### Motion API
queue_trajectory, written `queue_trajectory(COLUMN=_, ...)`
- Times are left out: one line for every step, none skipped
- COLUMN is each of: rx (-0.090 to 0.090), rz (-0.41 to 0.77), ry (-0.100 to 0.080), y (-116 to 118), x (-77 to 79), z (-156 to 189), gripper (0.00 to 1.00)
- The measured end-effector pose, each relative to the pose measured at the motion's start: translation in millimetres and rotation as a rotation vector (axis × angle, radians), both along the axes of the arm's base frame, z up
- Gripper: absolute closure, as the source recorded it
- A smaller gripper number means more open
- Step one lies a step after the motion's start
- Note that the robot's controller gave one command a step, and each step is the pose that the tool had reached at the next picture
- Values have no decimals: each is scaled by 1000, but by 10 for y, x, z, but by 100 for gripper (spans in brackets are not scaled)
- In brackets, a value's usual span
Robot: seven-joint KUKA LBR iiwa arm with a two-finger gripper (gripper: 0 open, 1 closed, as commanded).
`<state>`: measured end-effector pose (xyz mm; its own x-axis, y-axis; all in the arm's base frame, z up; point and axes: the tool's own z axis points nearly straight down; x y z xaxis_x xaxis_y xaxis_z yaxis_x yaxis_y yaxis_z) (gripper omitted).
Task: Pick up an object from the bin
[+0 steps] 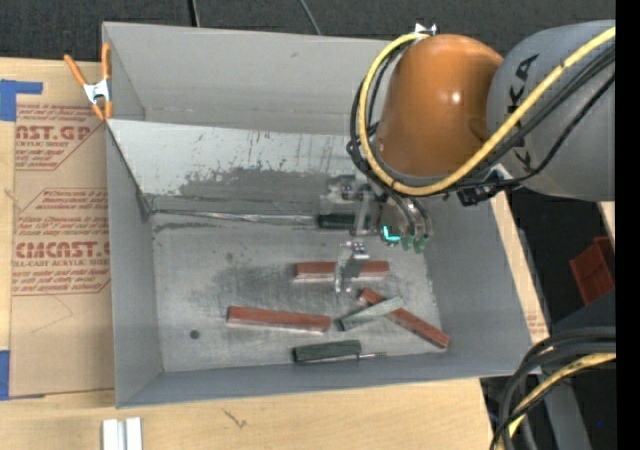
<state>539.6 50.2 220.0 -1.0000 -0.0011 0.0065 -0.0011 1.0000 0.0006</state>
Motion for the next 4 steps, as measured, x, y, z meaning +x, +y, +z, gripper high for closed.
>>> queue_trajectory(rx=1, rz=-1, ry=-8, y=-2, x=16, z=43, gripper=0)
queue_trajectory(rx=0, rz=67, ry=-13, y=-109, x=-22, z=-588, gripper=0)
queue_trajectory(rx=0, rz=-1, ry=5, y=-180, x=-142, z=-1481, gripper=100)
queue_trajectory(rx=1, rz=-1, ry=4, y=-180, x=-139, z=-1480, gripper=100)
